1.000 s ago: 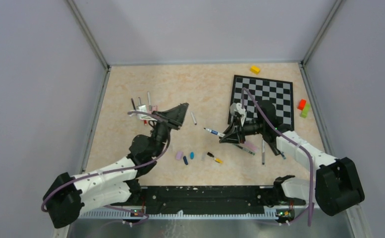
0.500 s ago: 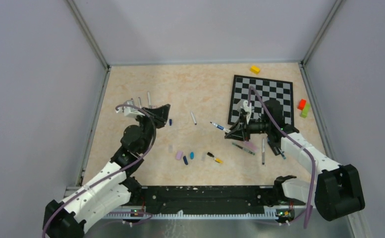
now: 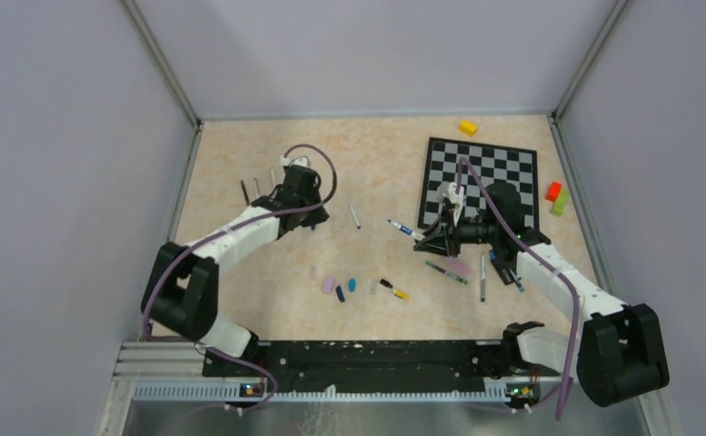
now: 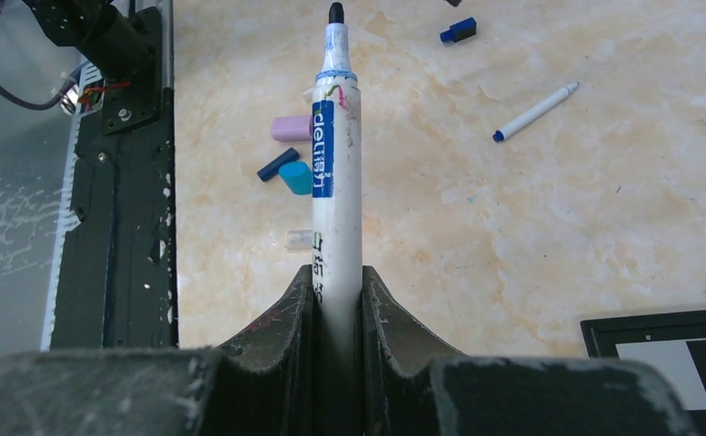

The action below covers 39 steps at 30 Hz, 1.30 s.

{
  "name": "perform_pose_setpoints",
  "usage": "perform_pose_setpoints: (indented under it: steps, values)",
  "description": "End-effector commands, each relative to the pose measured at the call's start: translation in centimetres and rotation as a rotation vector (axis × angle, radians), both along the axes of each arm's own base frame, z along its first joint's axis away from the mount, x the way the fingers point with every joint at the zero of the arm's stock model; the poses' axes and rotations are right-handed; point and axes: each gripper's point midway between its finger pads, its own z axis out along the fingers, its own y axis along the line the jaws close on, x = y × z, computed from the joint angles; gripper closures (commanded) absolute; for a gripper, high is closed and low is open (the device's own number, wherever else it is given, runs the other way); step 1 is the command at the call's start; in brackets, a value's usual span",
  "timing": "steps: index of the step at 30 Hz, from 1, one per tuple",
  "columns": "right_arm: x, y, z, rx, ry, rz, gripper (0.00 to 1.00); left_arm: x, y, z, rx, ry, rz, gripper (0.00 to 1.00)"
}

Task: Open the pen caps
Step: Place the pen cap at the center of the board.

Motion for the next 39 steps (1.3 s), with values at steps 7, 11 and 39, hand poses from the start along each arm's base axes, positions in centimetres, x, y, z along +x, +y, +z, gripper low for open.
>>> perform_pose_setpoints:
  steps: [7, 11, 39]
  values:
    - [0.3, -0.2, 0.6, 0.009, -0.043, -0.003, 1.0, 3.2, 0.9, -5.7, 0.274, 0.226, -0.044, 0.99]
    - [0.3, -0.2, 0.7, 0.009, -0.048, -0.001, 1.0, 3.5, 1.1, -6.6, 0.31, 0.257, -0.051, 0.97]
    - [0.3, -0.3, 0.9, 0.01, -0.064, -0.004, 1.0, 2.8, 1.0, -7.1, 0.314, 0.29, -0.084, 0.72]
